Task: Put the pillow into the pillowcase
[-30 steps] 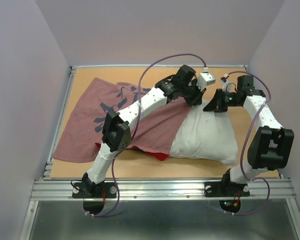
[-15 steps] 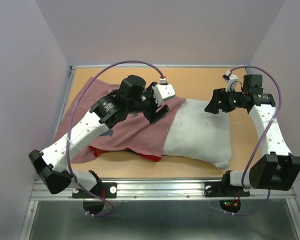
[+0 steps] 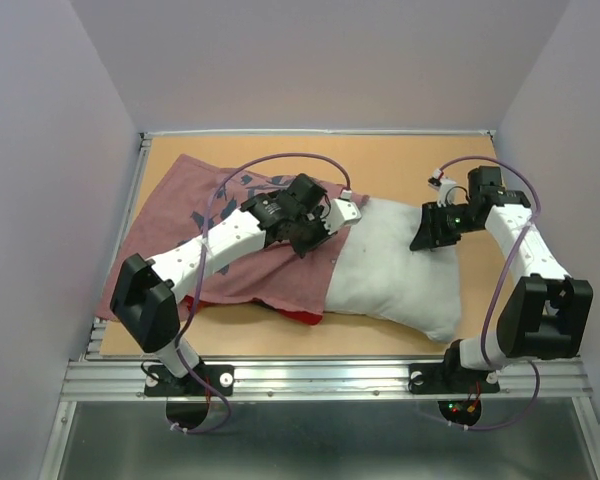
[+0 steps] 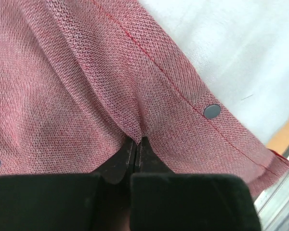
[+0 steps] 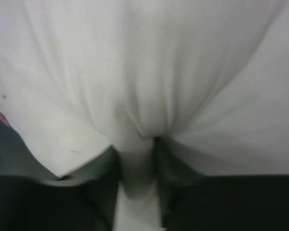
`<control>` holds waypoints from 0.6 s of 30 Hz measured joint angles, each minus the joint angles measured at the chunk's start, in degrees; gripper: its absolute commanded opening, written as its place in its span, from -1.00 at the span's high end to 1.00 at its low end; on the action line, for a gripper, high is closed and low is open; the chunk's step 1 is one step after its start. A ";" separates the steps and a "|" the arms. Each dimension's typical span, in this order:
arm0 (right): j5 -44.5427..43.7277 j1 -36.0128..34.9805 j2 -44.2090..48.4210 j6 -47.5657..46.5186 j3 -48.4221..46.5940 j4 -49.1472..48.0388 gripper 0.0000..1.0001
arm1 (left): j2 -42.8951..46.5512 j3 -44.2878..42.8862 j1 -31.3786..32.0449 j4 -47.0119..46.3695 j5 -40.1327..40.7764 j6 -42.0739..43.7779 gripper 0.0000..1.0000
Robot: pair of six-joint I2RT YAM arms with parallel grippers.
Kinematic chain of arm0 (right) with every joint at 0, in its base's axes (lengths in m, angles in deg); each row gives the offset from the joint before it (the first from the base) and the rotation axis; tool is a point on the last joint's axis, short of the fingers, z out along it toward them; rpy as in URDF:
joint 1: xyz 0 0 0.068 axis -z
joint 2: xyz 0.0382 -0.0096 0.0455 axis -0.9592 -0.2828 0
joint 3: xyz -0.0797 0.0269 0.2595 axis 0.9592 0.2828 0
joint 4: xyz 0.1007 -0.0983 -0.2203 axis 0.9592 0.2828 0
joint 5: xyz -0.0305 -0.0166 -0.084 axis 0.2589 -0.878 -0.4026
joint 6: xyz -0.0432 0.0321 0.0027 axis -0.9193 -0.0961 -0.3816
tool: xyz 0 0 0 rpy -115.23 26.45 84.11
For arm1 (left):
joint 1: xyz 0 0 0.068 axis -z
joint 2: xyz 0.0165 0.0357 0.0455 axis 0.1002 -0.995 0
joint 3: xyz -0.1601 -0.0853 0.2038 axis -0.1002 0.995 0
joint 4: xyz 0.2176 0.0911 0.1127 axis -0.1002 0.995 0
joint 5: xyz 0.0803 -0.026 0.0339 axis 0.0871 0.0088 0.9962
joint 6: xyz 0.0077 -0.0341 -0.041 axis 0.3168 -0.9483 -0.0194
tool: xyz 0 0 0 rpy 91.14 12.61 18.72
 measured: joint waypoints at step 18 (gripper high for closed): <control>7.56 -3.58 3.17 20.39 0.46 -7.91 -0.37 | -14.01 -18.49 0.70 10.95 -25.59 6.40 1.00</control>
